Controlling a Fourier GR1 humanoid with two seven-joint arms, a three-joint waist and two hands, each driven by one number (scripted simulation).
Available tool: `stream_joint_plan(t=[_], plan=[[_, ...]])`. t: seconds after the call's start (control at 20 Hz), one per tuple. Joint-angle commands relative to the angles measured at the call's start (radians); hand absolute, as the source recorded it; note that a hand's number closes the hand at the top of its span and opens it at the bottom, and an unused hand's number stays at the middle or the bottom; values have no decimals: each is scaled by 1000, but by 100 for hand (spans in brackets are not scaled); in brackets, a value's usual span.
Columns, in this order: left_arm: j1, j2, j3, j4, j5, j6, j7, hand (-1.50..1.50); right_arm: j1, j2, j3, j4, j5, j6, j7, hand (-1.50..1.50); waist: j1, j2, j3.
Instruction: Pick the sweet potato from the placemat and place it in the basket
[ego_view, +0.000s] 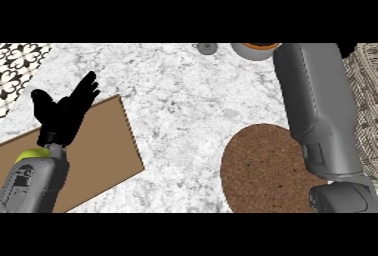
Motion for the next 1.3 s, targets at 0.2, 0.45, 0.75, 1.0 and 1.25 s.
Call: stream_joint_plan(t=[0.2, 0.45, 0.75, 1.0, 1.25], plan=[[11, 17, 31, 31, 20, -20, -21, 0, -145, -121, -86, 182, 163, -78, 189, 150, -13, 1, 1], [-12, -2, 10, 29, -4, 3, -11, 0, -186, -173, -121, 250, 266, -57, 254, 150, -20, -1, 1], [41, -2, 16, 1, -5, 3, -41, 0, -211, -280, -172, 315, 349, 14, 292, 150, -22, -9, 2], [25, 30, 45, 14, 13, -14, -12, 0, -139, -275, -216, 333, 381, -63, 319, 150, -43, -13, 4], [22, -1, 42, 15, 0, 24, -6, 0, -91, -269, -252, 356, 391, -84, 286, 150, -70, -22, 4]])
